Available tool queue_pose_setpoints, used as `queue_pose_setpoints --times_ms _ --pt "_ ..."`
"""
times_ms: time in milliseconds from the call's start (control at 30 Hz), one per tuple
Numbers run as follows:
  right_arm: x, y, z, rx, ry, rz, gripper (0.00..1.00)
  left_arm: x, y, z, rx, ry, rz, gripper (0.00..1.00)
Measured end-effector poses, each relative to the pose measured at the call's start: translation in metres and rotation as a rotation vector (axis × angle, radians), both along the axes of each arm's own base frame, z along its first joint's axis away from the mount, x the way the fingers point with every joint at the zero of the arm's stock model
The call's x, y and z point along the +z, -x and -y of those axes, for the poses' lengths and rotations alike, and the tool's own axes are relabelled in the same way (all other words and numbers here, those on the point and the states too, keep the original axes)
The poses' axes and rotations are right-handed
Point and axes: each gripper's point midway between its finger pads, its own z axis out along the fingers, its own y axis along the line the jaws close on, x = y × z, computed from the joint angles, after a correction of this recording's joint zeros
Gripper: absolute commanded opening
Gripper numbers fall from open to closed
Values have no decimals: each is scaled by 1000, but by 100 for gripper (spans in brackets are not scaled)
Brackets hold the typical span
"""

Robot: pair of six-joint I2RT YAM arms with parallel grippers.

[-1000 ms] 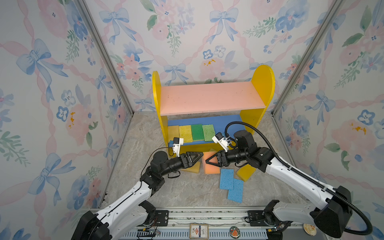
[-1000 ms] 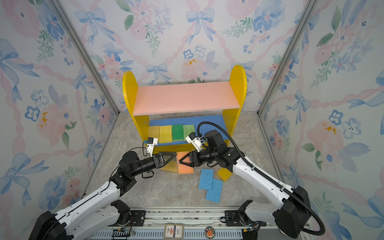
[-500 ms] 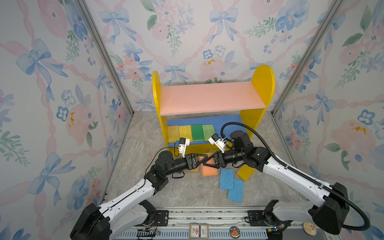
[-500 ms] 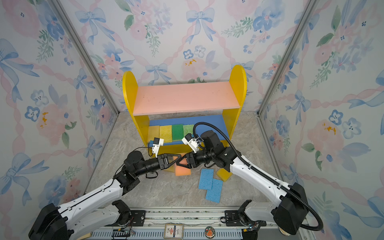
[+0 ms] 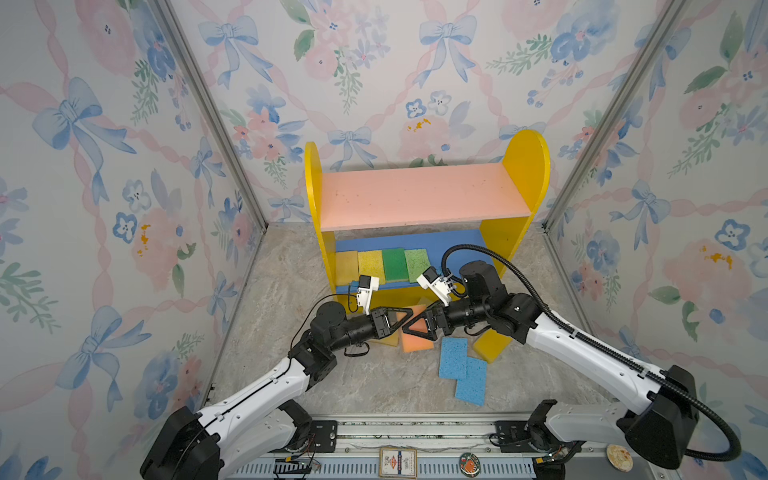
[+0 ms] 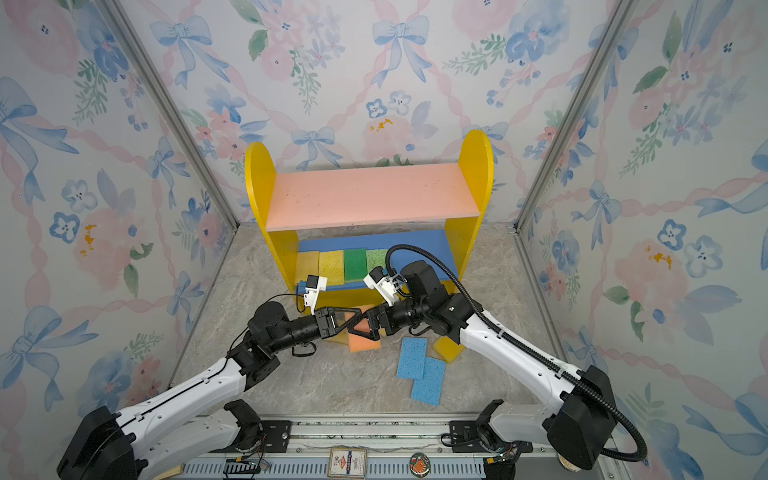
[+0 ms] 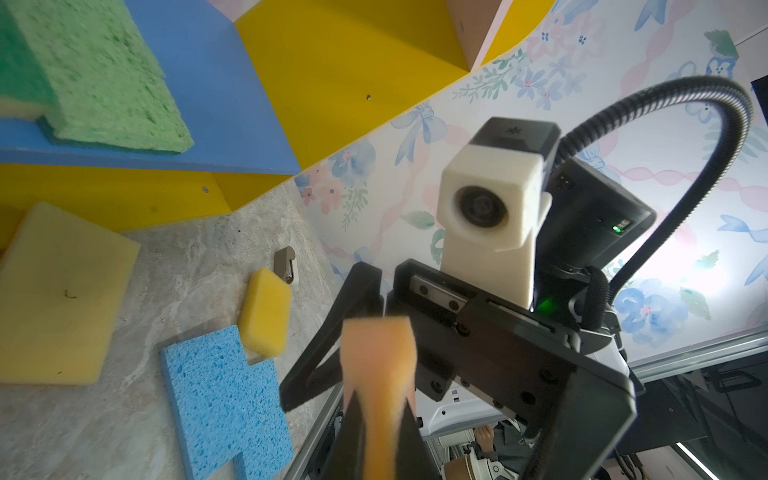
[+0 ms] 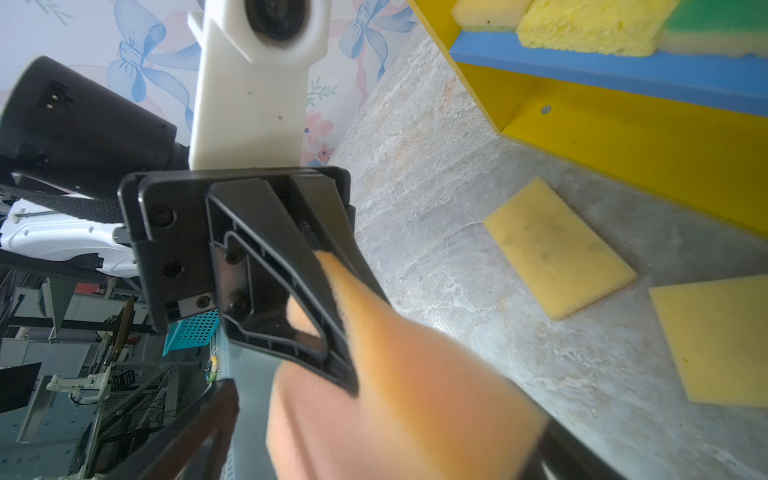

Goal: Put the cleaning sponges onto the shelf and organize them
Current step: 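Hold the pink-orange sponge up with the right gripper while the left gripper approaches it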

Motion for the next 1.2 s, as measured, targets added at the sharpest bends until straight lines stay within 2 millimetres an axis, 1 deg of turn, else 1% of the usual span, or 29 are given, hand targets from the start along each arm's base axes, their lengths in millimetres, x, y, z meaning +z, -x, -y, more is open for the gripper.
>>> queue_pose_setpoints --times_ms 67,133,267,333,400,500,567,667,833,1000,1067,1200 --pt "11 -3 11 -50 -22 40 97 3 -5 -5 26 8 5 11" --pt "29 -4 28 -119 -65 99 97 9 -13 -12 68 26 9 11" --pt "64 0 52 -228 -169 198 97 22 -28 -24 156 84 10 10" --pt "70 1 59 -274 -209 202 97 32 -33 -30 204 126 9 10" --pt "70 1 62 -309 -234 176 97 42 -37 -36 248 172 10 10" --pt "65 0 60 -333 -248 110 99 58 -38 -47 304 259 14 11" --pt "63 -1 56 -335 -251 83 99 62 -38 -52 325 303 6 11" --pt "60 1 49 -326 -248 56 95 62 -39 -54 340 337 -17 11" --pt "53 -7 35 -318 -251 10 88 62 -37 -53 334 360 -35 11" --pt "43 -10 20 -295 -245 -32 85 62 -35 -52 327 367 -45 11" --pt "44 -11 18 -291 -250 -32 83 62 -35 -52 327 368 -46 11" --pt "56 -12 15 -282 -279 -17 78 64 -34 -51 319 371 -41 11"
